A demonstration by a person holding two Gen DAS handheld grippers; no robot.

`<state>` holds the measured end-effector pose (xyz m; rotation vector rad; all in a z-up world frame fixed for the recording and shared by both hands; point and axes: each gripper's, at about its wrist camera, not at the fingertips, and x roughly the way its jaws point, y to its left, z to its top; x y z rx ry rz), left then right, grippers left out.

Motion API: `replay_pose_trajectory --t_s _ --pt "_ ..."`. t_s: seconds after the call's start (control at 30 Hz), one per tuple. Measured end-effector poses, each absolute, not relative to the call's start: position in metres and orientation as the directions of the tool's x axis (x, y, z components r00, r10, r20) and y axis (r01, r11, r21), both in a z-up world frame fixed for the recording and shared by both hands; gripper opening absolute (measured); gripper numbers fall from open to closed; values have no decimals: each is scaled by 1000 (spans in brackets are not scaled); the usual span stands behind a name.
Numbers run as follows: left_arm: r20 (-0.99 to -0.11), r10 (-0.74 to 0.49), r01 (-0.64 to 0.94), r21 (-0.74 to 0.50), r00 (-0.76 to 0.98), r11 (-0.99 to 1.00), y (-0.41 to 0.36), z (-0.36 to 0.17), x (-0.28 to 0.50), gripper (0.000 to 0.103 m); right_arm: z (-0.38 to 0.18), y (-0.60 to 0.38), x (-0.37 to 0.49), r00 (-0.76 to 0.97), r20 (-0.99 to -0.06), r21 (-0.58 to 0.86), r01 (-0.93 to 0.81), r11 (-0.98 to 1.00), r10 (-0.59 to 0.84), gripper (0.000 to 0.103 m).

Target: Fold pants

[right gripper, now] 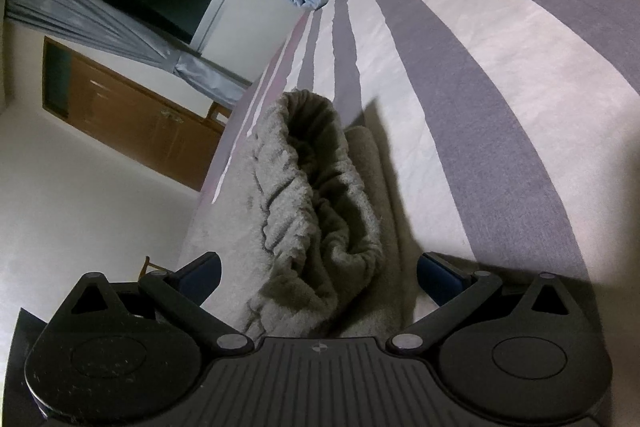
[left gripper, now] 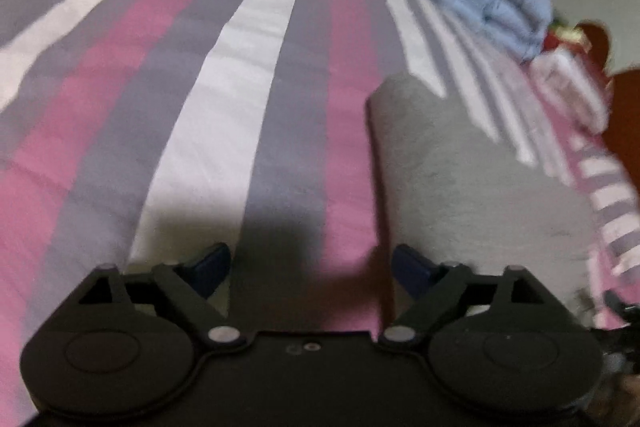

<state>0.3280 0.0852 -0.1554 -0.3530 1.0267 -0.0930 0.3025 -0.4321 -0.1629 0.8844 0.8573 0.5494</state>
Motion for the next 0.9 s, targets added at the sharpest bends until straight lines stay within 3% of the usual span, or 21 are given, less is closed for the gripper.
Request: replay_pose_trajectory --t_s 0.1,0.3,0.43,0.53,0.63,0.7,0.9 --pt "-849 -188 -68 -253 495 965 75 -154 332 84 -163 -435 301 551 -408 846 -71 528 728 103" --pt "-856 -255 -107 -335 450 936 84 -166 345 96 -166 -438 304 563 -396 865 -37 500 725 103" --pt "-858 -291 -118 -370 423 921 92 -167 356 96 -165 -439 307 568 -393 873 -16 487 723 103" --pt "-843 -311 -137 -405 439 904 101 -161 353 90 -165 -439 306 561 -395 870 -25 492 728 103" --pt "-775 -405 -160 -534 485 830 114 -156 342 90 -165 -440 306 556 -396 870 -28 493 730 103" --pt "-704 -483 -171 -640 521 749 122 -158 334 97 -165 -439 307 555 -400 868 -26 496 729 103" --pt "-570 -628 -155 -793 529 589 112 -179 333 95 -163 -435 308 553 -407 864 -26 503 727 103"
